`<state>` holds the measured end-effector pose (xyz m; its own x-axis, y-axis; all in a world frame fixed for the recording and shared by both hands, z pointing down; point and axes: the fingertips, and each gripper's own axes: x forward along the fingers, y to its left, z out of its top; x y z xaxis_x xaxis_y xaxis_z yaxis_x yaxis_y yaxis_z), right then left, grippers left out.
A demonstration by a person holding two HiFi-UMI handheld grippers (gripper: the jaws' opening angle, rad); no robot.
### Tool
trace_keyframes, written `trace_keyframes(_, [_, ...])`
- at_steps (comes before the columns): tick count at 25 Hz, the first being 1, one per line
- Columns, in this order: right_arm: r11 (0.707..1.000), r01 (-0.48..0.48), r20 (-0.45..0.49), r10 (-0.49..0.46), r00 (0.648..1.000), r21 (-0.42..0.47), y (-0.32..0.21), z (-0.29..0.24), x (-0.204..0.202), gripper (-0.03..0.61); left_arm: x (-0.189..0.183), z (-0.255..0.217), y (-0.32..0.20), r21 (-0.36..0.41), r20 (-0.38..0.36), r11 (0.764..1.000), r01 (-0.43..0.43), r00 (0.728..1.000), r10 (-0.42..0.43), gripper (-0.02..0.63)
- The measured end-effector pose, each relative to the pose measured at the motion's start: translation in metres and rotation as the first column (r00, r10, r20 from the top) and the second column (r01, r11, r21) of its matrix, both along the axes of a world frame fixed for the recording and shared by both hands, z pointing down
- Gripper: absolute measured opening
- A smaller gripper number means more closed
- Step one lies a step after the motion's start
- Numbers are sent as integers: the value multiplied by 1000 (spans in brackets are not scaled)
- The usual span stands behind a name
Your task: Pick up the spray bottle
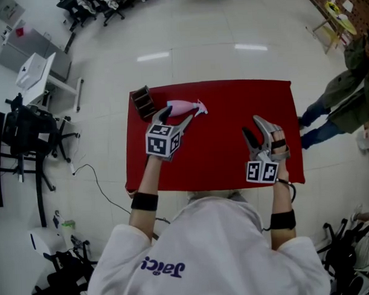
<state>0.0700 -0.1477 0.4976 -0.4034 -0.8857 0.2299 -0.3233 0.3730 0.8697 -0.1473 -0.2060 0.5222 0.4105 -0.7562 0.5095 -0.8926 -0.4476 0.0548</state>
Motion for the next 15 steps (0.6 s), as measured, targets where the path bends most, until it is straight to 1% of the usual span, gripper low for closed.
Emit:
trace_keyframes(2, [1000, -10, 51, 10, 999, -14, 0, -3, 1, 285, -3, -8, -15, 28, 0, 999, -17, 1000, 17, 345])
trace_keyframes(4, [1000, -19, 75, 20, 997, -20, 0, -6, -1, 285, -6, -14, -28, 59, 10, 997, -40, 999, 39, 345])
trace_keyframes(9, [1000, -21, 81, 23, 996, -21, -5, -6, -4, 285, -7, -32, -67, 134, 55, 984, -119, 992, 112, 345])
trace_keyframes(12, [999, -26, 101, 29, 994, -27, -8, -9, -3, 285, -9, -39, -92, 142, 111, 974, -177, 980, 162, 345])
trace_keyframes(15, [998, -43, 131, 48, 990, -38, -9, -8, 1, 285, -6, -40, -112, 120, 178, 956, -267, 953, 243, 345])
